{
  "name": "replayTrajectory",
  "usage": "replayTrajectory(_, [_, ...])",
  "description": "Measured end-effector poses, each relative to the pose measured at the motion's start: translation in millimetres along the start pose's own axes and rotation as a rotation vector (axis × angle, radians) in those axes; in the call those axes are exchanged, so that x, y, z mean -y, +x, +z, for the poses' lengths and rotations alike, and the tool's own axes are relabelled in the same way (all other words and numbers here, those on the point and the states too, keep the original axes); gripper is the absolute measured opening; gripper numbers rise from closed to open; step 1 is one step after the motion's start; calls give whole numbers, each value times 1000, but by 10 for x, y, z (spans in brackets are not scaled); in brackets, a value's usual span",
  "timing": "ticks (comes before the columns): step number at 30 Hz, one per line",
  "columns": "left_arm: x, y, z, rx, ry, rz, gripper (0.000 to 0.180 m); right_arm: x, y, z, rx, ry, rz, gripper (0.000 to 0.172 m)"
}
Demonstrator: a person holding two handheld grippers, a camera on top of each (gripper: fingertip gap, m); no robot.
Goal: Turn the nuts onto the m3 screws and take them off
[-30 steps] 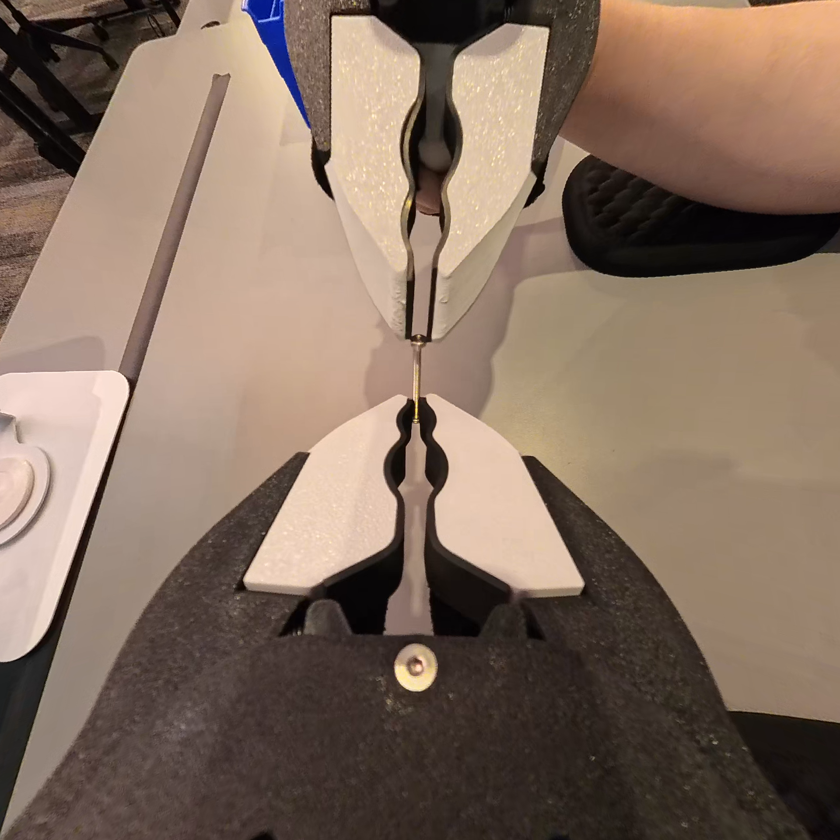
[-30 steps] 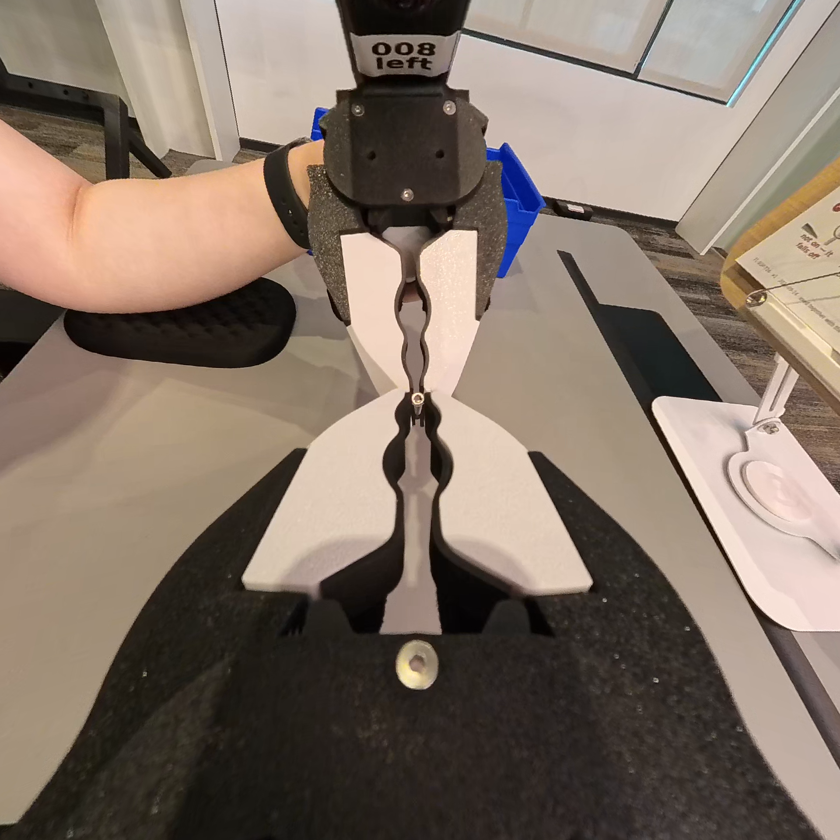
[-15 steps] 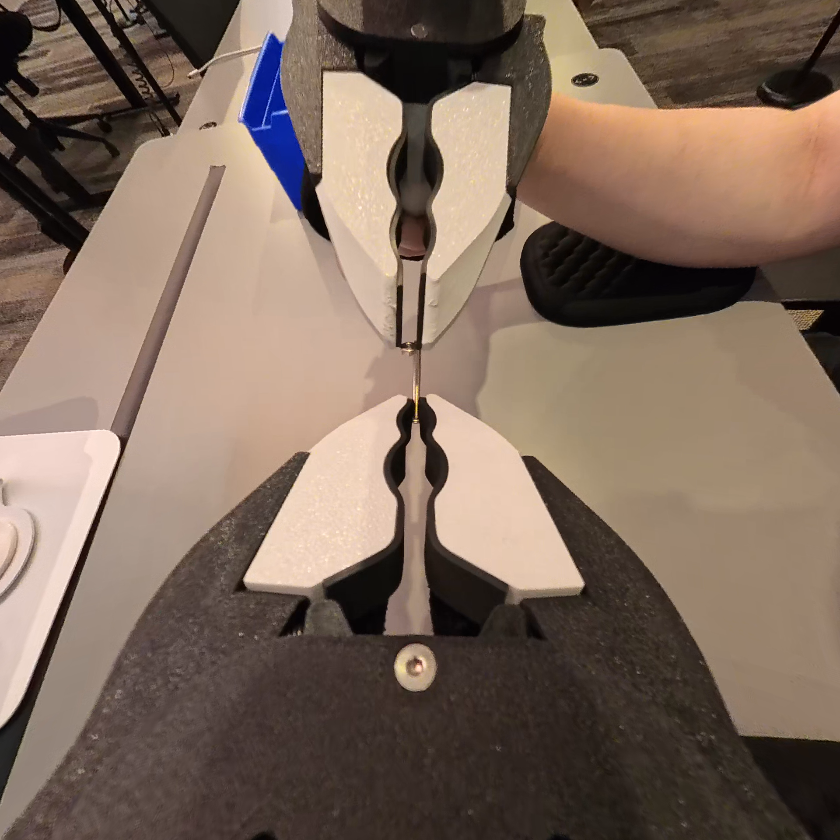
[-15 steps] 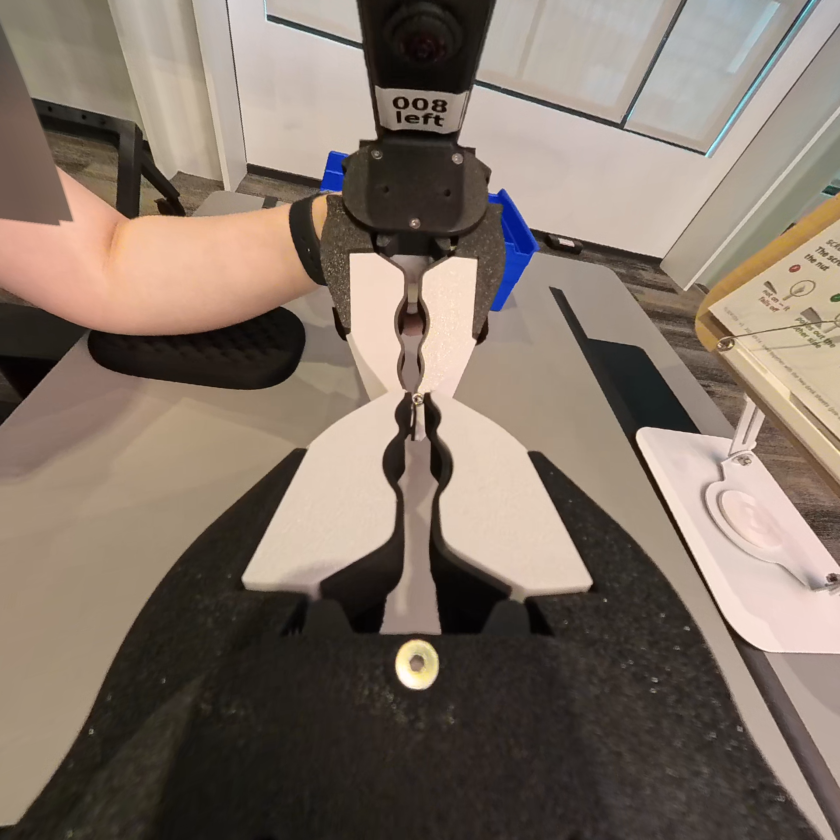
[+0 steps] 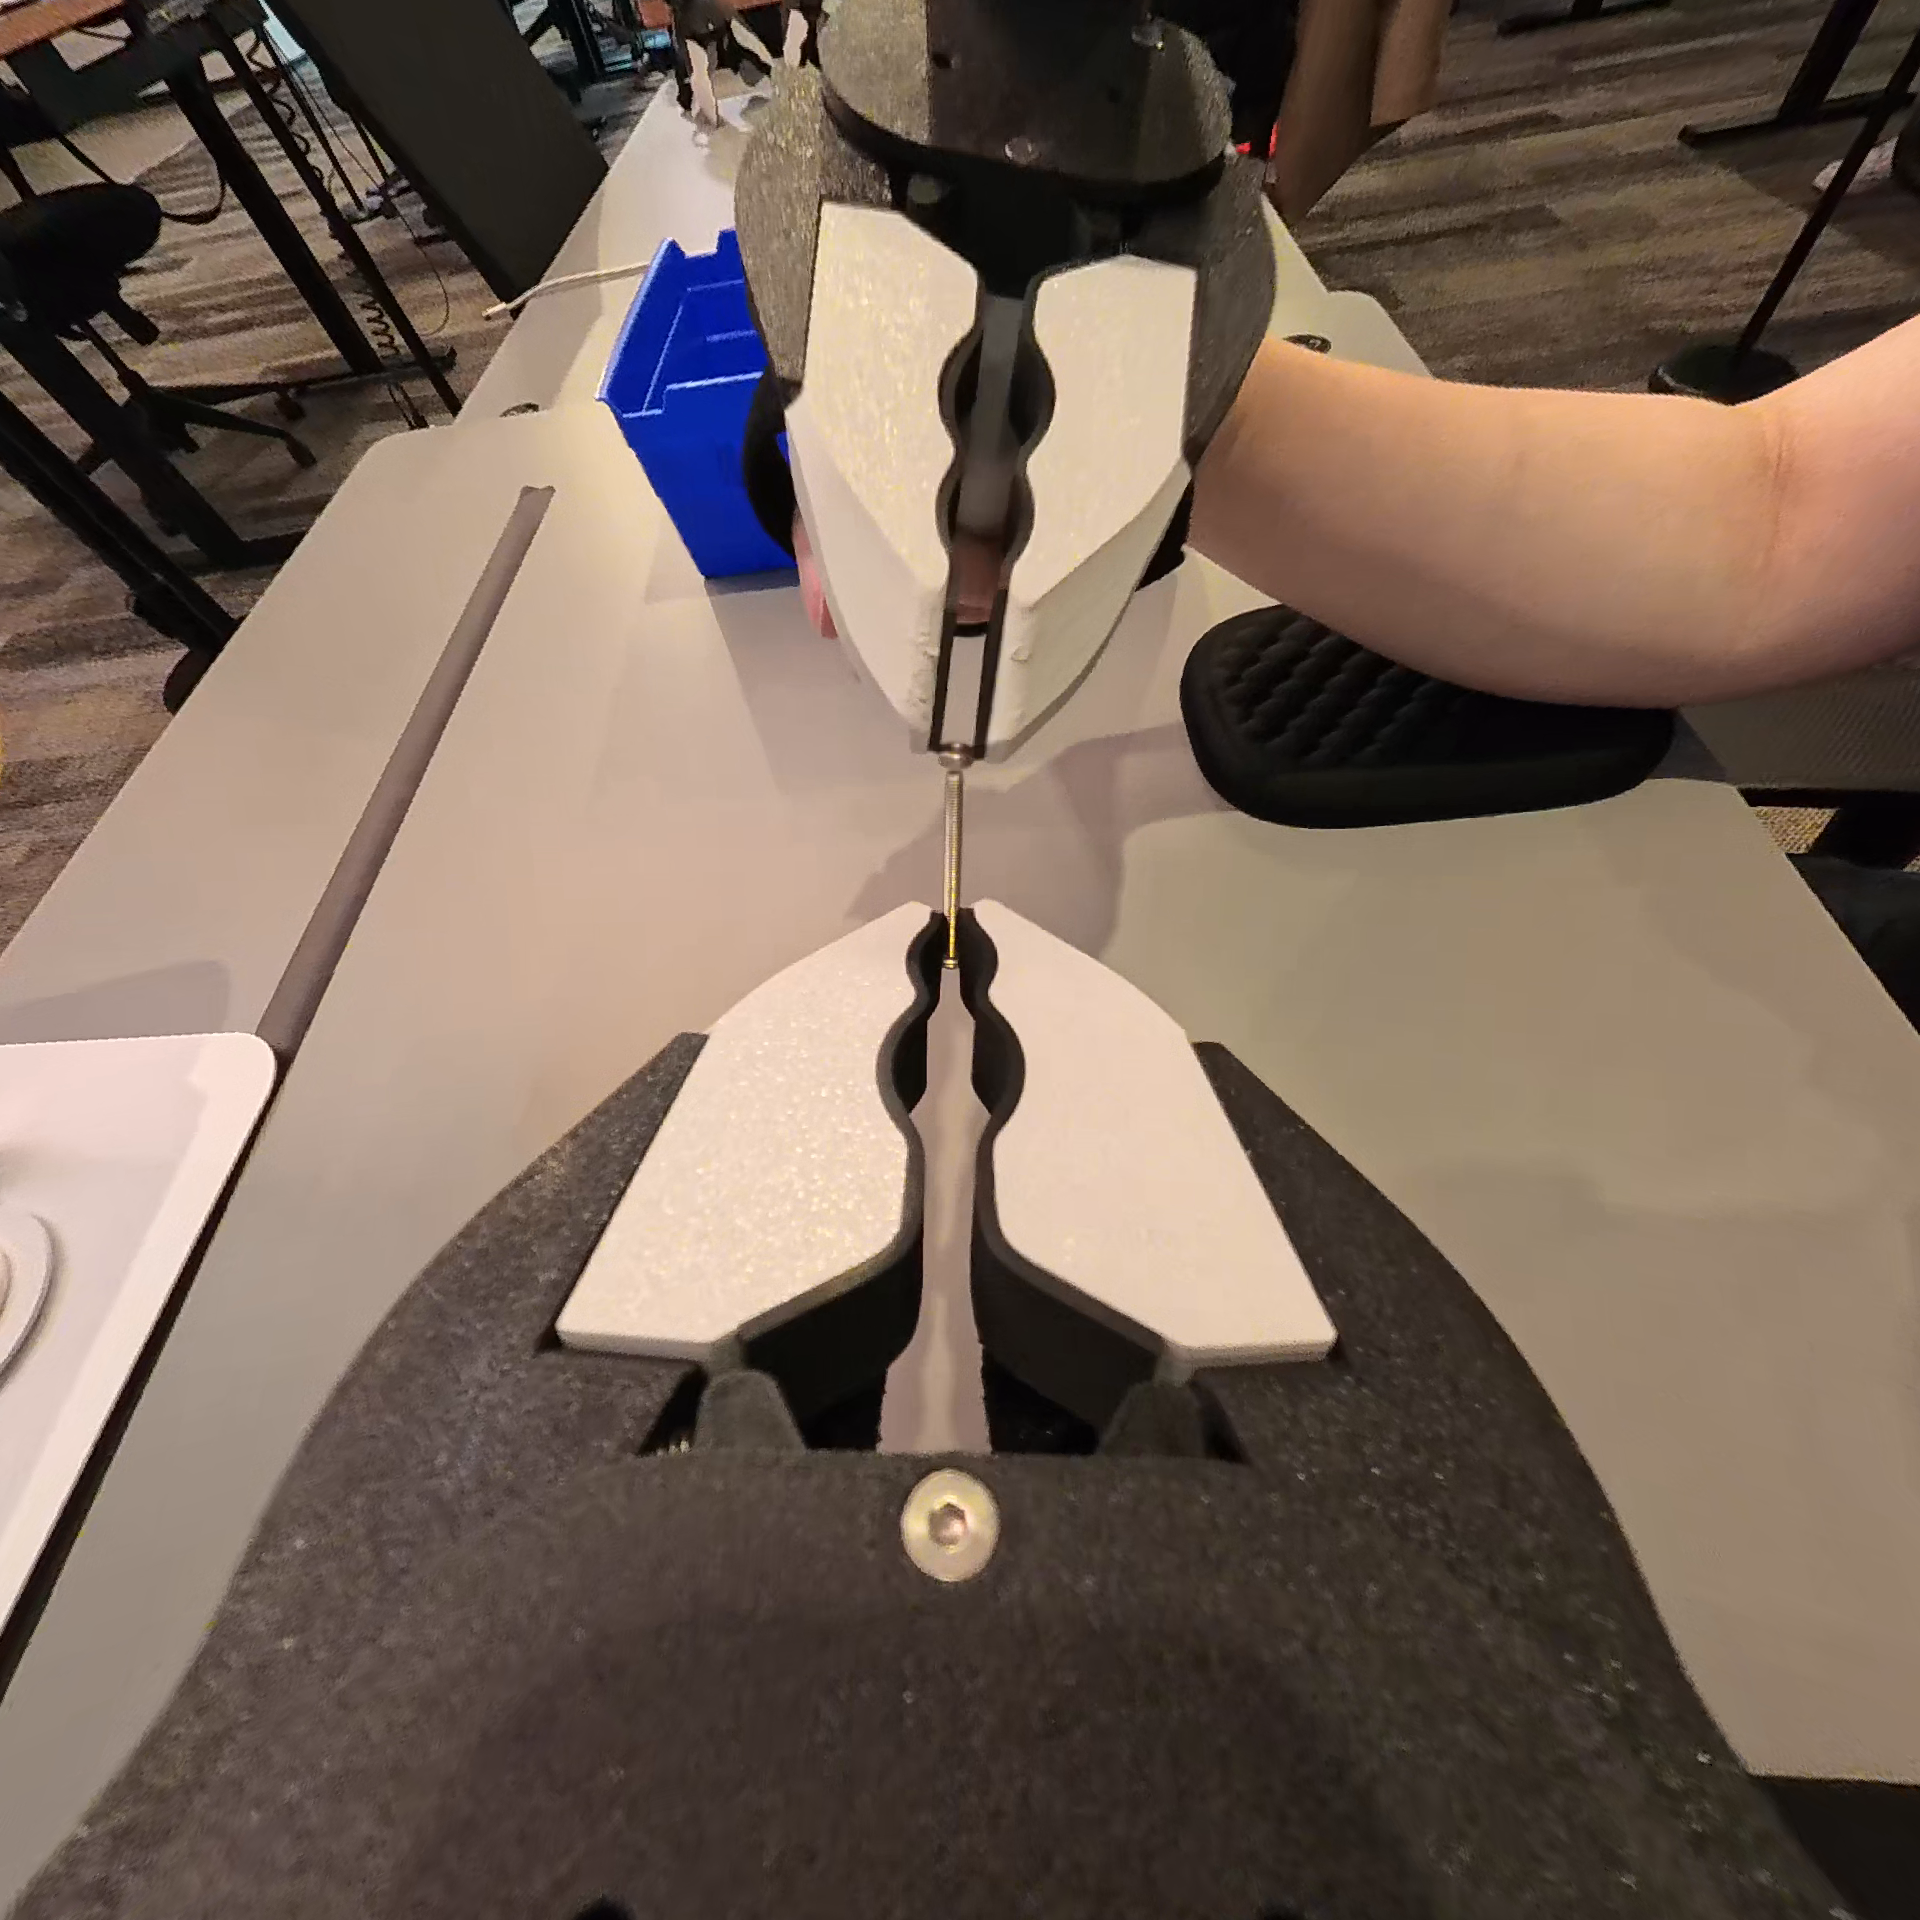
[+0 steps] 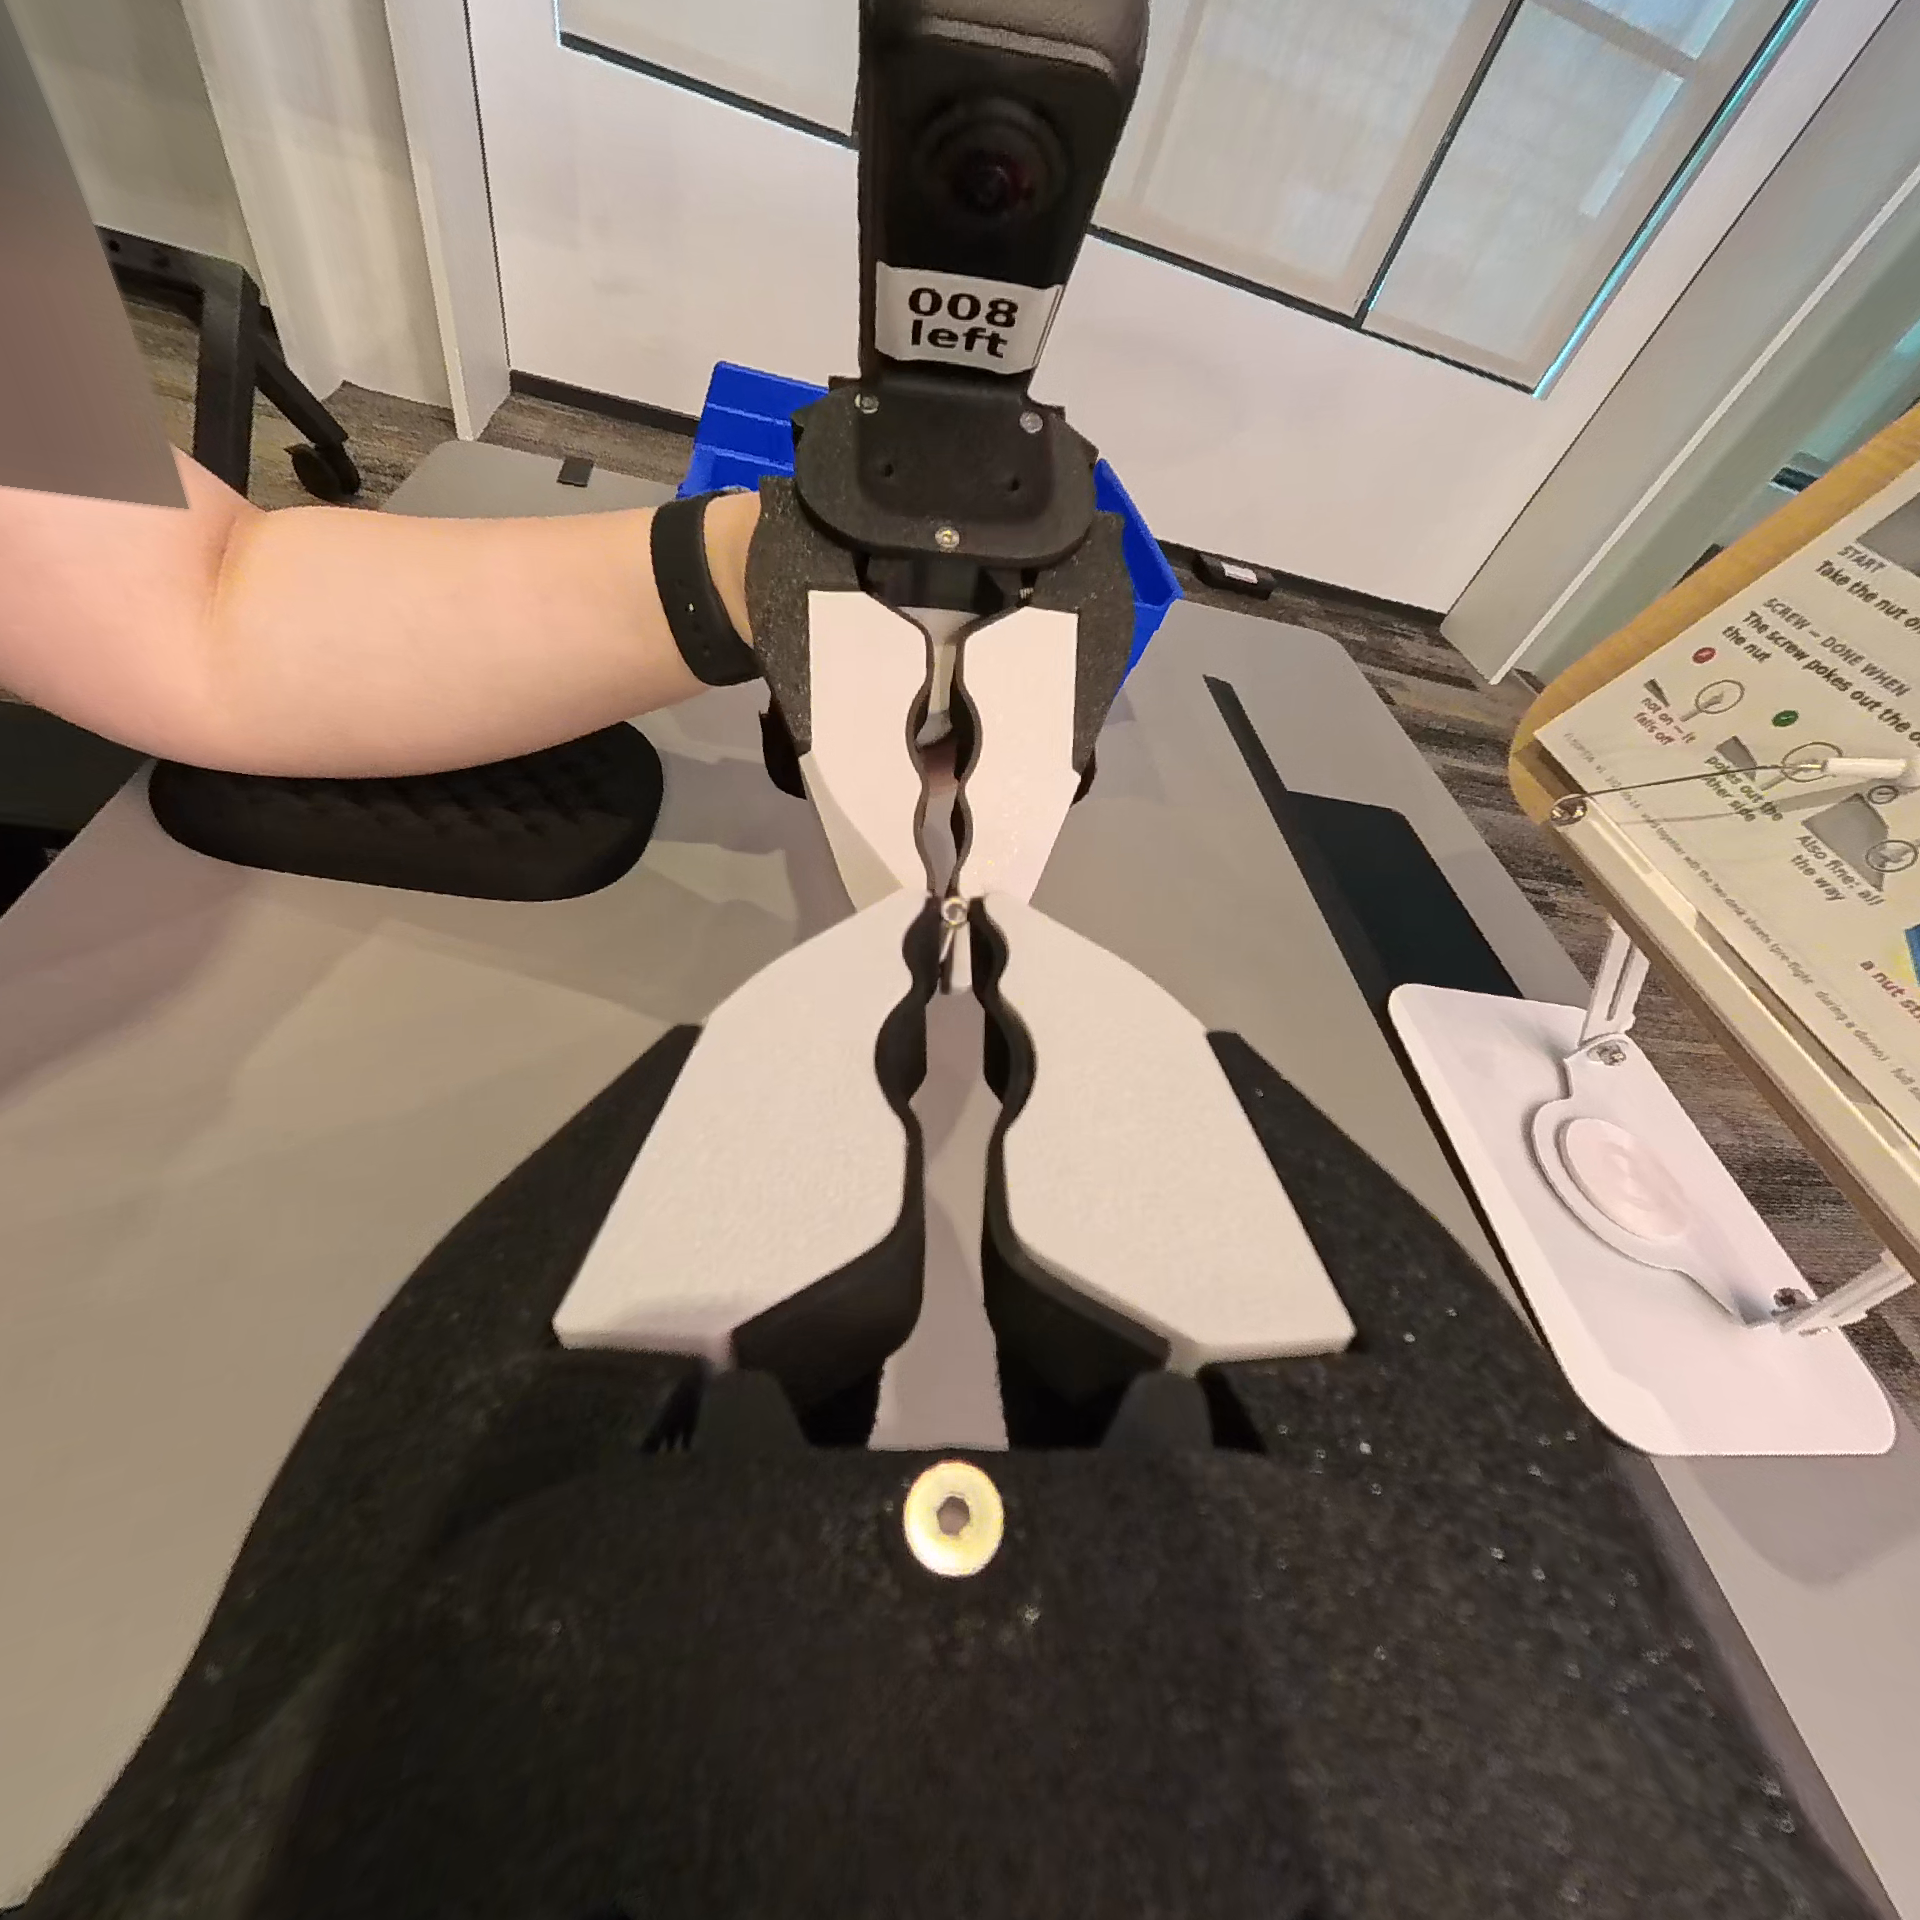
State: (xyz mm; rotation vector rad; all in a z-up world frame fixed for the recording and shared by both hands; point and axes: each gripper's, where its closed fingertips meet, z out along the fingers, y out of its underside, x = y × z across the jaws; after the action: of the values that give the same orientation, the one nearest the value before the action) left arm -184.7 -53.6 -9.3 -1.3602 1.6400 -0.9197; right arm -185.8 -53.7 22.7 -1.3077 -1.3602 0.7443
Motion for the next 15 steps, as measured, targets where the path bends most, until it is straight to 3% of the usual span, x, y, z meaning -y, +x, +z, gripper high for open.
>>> replayTrajectory(15, [10, -13, 37, 12, 3, 24, 3, 13, 1, -30, 9, 8, 4, 5])
